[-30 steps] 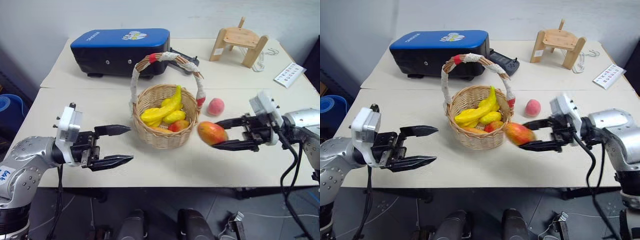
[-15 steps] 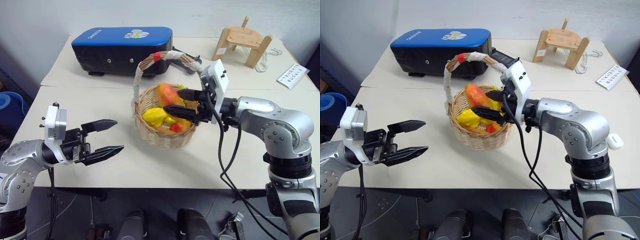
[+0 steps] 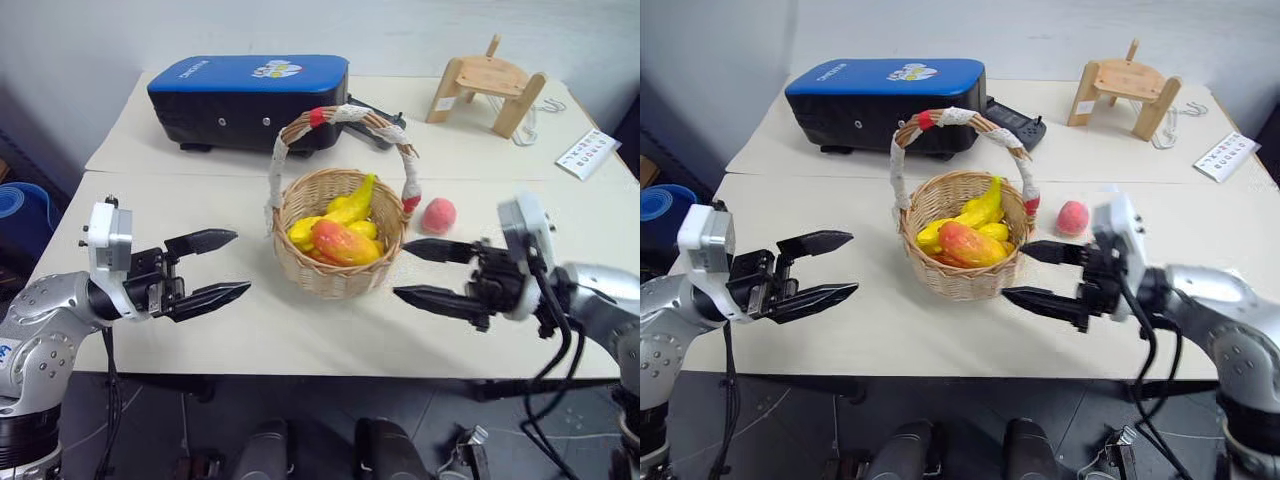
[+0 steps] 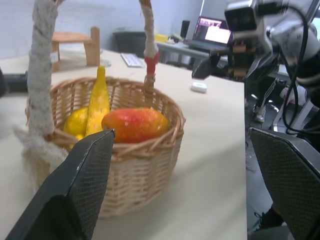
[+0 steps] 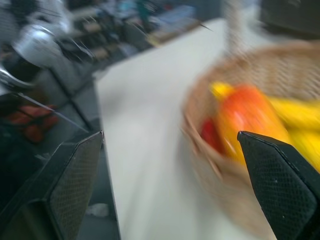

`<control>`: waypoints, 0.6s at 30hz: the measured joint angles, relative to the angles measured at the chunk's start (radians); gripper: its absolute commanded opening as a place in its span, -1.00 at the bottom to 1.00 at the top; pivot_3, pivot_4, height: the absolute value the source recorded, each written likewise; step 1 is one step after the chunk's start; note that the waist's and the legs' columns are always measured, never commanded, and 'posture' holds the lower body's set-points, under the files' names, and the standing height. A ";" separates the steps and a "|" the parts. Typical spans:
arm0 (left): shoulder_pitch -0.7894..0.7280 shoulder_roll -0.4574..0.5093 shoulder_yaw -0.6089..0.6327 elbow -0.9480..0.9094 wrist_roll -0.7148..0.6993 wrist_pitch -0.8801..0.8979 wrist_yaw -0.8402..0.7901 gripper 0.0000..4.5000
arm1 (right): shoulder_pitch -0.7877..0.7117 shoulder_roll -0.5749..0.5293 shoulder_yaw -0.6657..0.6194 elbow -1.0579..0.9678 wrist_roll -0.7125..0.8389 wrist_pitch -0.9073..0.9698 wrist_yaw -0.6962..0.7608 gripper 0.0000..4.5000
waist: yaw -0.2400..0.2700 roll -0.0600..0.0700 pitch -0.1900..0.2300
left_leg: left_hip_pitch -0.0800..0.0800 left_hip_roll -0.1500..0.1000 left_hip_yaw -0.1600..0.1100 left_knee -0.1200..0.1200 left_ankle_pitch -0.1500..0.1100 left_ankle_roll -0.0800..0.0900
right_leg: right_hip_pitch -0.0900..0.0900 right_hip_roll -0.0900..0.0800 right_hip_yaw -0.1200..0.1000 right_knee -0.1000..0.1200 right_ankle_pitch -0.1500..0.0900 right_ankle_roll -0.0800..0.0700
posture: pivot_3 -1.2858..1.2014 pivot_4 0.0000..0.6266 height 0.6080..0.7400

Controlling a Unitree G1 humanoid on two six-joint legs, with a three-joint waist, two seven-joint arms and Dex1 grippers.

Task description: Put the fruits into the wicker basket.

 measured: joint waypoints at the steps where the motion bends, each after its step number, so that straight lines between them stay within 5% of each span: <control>1: -0.026 -0.014 -0.015 -0.002 0.004 -0.007 0.003 1.00 | 0.083 0.005 -0.043 0.026 -0.077 -0.094 0.005 0.97 | 0.001 0.000 0.000 | 0.001 0.000 0.000 0.000 0.000 0.000 | 0.000 0.000 0.000 0.000 0.000 0.000 | 0.03 -0.52 1.00; 11: -0.158 -0.054 -0.044 -0.016 -0.047 0.050 0.110 1.00 | 0.462 0.203 -0.207 0.265 -0.391 -0.586 -0.026 0.97 | 0.002 0.000 0.000 | 0.005 0.001 0.006 0.000 0.001 -0.001 | 0.000 0.002 0.001 0.002 0.000 0.001 | 0.03 -0.52 1.00; 18: -0.178 -0.021 -0.044 -0.029 -0.064 0.109 0.137 1.00 | 0.330 0.226 -0.208 0.312 -0.418 -0.647 -0.137 0.97 | -0.017 0.000 0.000 | 0.007 0.002 0.007 0.000 0.001 -0.002 | 0.000 0.002 0.004 0.002 0.000 0.000 | 0.03 -0.52 1.00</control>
